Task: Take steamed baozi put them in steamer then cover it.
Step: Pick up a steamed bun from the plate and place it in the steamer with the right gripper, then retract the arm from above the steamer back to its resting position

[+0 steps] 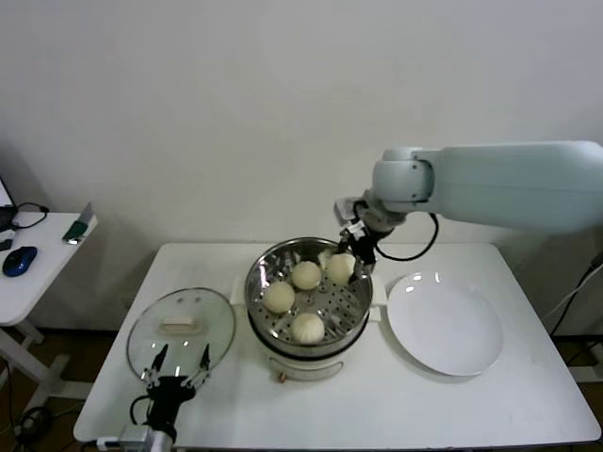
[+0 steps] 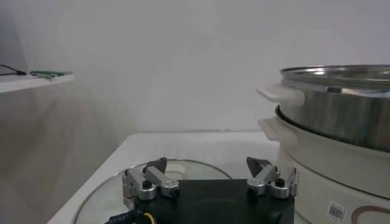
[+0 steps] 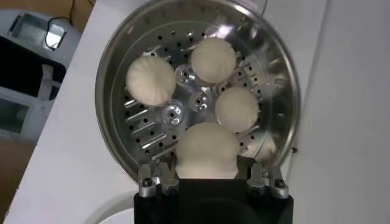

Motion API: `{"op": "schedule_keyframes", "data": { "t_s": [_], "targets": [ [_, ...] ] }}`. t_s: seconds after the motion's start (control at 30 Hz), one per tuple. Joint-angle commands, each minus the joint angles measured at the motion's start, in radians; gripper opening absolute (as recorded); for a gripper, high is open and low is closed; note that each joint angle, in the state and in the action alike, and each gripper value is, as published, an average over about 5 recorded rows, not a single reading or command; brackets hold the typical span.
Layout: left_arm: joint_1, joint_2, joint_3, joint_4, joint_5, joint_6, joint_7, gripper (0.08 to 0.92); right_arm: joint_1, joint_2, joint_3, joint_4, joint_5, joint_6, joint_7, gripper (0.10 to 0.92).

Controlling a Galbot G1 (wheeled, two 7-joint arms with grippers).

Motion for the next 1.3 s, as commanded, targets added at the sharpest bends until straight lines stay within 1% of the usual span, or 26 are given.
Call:
{"op": "schedule_keyframes", "data": {
  "t_s": [0.03, 0.43, 0.6, 0.7, 0.87, 0.93, 1.03, 1.17, 1.3],
  "targets": [
    [-0.001, 0.000, 0.001, 0.005, 0.000, -0.002, -0.001, 0.823, -0.122, 0.040, -0.003, 0.002, -0.066, -0.040, 0.044, 0.662],
    [-0.006, 0.004, 0.002, 0.008, -0.003, -0.003, -0.001, 0.823, -0.160, 0.040, 0.007, -0.020, -0.111, -0.058, 0.075, 0.662],
    [-0.007, 0.004, 0.003, 0.007, -0.003, -0.003, -0.001, 0.823, -0.158, 0.041, 0.010, -0.018, -0.100, -0.053, 0.073, 0.663],
    [-0.007, 0.004, 0.003, 0.006, -0.003, -0.003, -0.001, 0.823, -0.154, 0.041, 0.014, -0.016, -0.082, -0.043, 0.069, 0.687],
    [-0.005, 0.005, 0.002, -0.001, -0.006, 0.000, 0.004, 0.823, -0.125, 0.031, 0.036, -0.023, -0.043, -0.024, 0.055, 0.793],
    [-0.003, 0.006, 0.001, -0.007, -0.008, 0.003, 0.008, 0.823, -0.105, 0.015, 0.062, -0.026, -0.004, -0.016, 0.050, 0.815],
    [-0.001, 0.006, 0.000, -0.014, -0.010, 0.000, 0.014, 0.823, -0.081, -0.029, 0.139, -0.038, 0.079, -0.015, 0.057, 0.822],
    [-0.001, 0.010, -0.001, -0.018, -0.026, -0.022, 0.012, 0.823, -0.094, -0.125, 0.284, -0.038, 0.194, -0.060, 0.162, 0.823],
    [-0.005, 0.018, -0.002, -0.018, -0.025, -0.031, 0.012, 0.823, -0.191, -0.263, 0.472, -0.016, 0.229, -0.091, 0.346, 0.823]
  ]
}}
